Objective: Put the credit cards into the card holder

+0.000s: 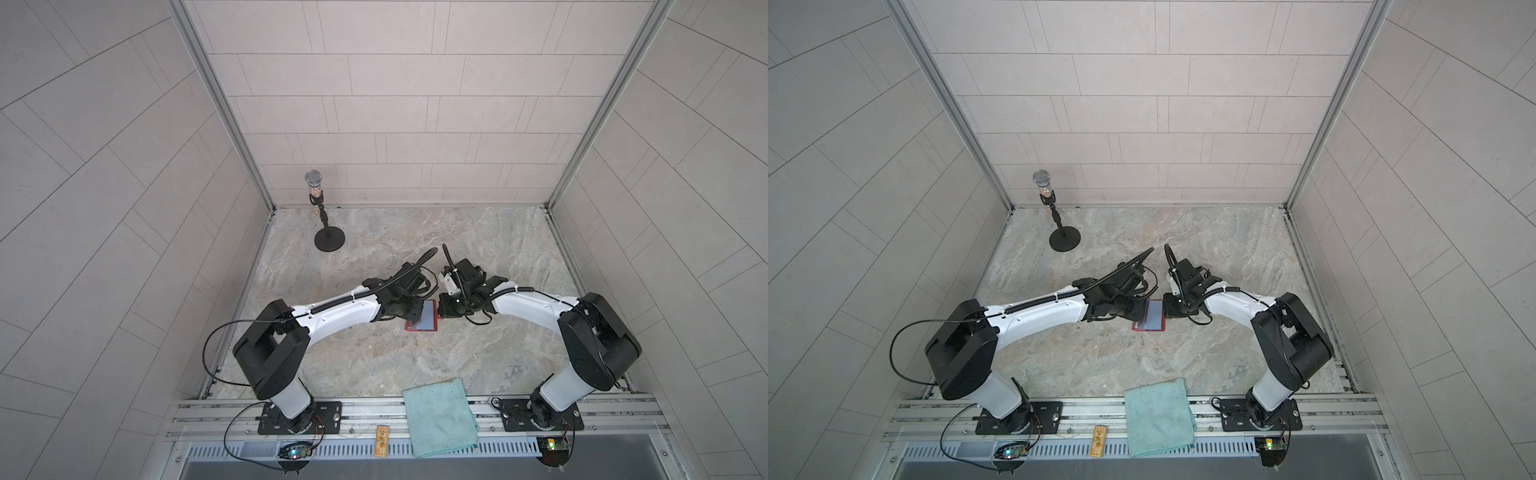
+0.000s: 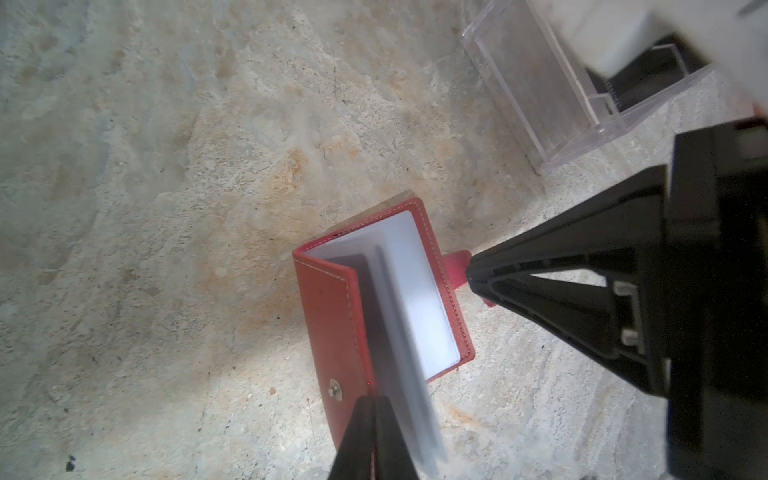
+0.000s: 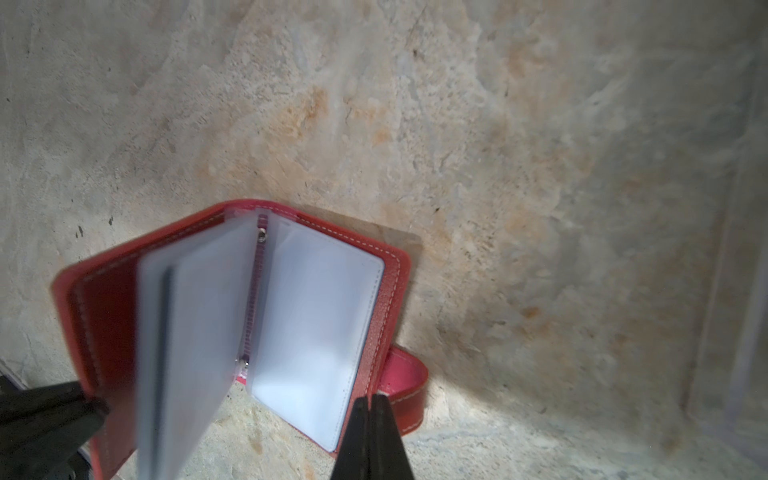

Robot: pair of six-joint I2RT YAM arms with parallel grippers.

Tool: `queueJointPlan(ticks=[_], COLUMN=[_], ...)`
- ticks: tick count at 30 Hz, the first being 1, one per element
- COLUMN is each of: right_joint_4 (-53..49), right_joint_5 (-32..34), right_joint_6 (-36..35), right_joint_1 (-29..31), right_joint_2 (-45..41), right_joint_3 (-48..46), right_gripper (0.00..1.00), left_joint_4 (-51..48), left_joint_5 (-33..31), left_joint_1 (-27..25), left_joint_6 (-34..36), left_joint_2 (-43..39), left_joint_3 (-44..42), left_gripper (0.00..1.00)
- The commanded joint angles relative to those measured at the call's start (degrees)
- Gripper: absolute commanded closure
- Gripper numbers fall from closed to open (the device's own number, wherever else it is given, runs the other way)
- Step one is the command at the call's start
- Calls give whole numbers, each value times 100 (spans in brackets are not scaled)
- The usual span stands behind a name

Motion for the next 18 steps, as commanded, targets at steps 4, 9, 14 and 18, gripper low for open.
queueJointPlan(ticks=[4,9,14,18], right_joint_4=[31,38,144,210], right_joint_5=[53,74,-45,-99], right_joint_6=[58,84,159,198], right_joint_1=[-62,-126,-197,-252], right_joint_2=[-187,-269,-398,-447], right_joint_3=[-92,-154,-237,-275], right_gripper=[100,100,100,100], left_joint_4=[217,695,1220,1467], left_joint_5=[239,699,1197,1436], left_joint_1=[-56,-57,-60,-55], left_joint_6=[-53,-148,-348,-422], left_joint_2=[158,275,506,648], left_joint_3=[43,-103,-194,-196], left_gripper=[81,78,72,67])
